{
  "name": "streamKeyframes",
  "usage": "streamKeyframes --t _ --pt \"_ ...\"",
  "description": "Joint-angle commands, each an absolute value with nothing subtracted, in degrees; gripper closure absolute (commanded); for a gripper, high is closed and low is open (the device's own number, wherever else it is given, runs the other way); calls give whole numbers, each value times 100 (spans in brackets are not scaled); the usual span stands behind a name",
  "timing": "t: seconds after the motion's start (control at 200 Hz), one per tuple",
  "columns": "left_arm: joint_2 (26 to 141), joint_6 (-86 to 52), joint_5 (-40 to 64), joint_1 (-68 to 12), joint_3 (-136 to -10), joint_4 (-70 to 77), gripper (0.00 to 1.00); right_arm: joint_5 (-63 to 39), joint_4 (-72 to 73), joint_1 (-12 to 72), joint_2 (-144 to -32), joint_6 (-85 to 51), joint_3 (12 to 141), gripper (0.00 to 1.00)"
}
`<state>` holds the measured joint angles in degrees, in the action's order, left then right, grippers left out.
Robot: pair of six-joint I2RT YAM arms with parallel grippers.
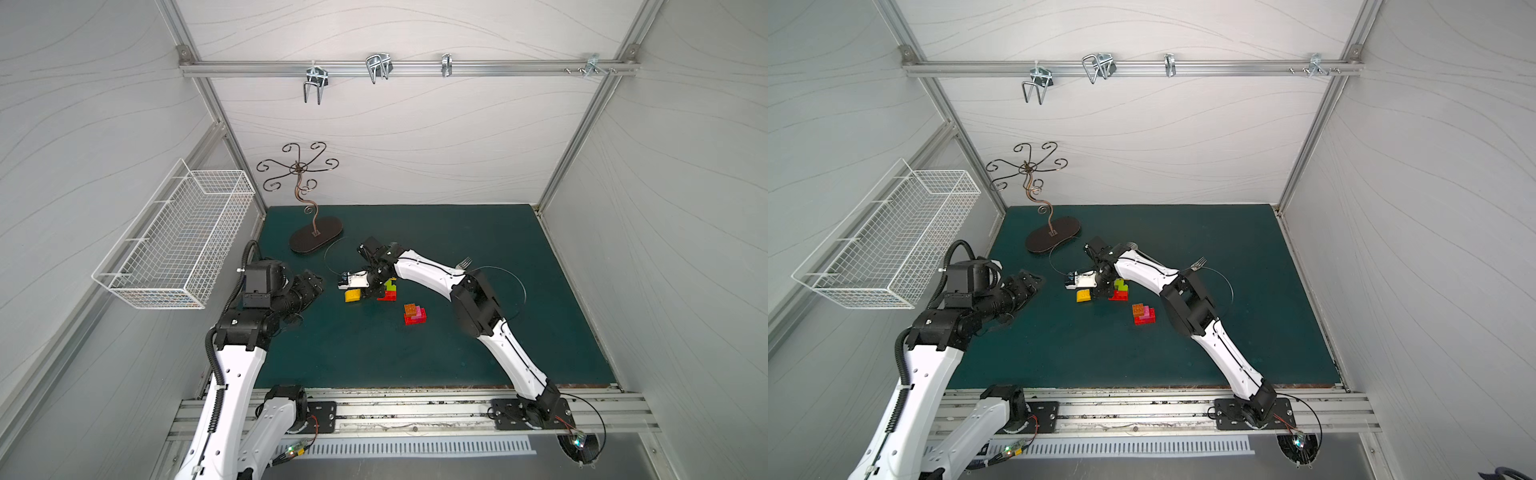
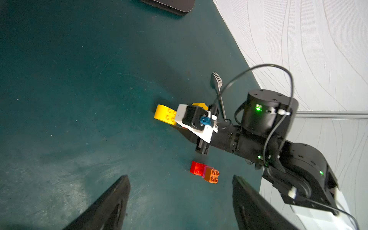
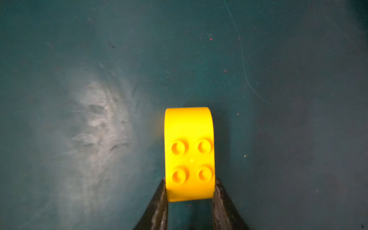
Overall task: Assemble the letter s with lego
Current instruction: Pick up the lego brick from the center of the board, then place the lego brick at the center of the board.
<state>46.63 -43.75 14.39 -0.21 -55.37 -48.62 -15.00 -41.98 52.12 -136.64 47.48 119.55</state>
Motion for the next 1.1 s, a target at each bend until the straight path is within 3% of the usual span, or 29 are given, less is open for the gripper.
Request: streamKeyframes --t 0.0,0.355,0.515,0.83,1.095 --pt "4555 -4421 1528 9 -5590 -4755 17 -1693 -4081 5223 -12303 4474 11543 91" --pt "4797 -4760 2407 8 -5004 -4257 18 -945 -3673 5526 -8404 3849 7189 92" --pt "5106 -4928 2845 0 -4555 -3815 19 -790 -3510 5706 -7208 3313 5528 92" --pt "5413 -4957 2795 -173 -4458 -3666 19 -555 -2414 6084 -7559 2521 4274 92" --pt "5517 -5032 2679 -377 -4399 -3560 19 -364 -2177 6431 -8508 2490 4487 90"
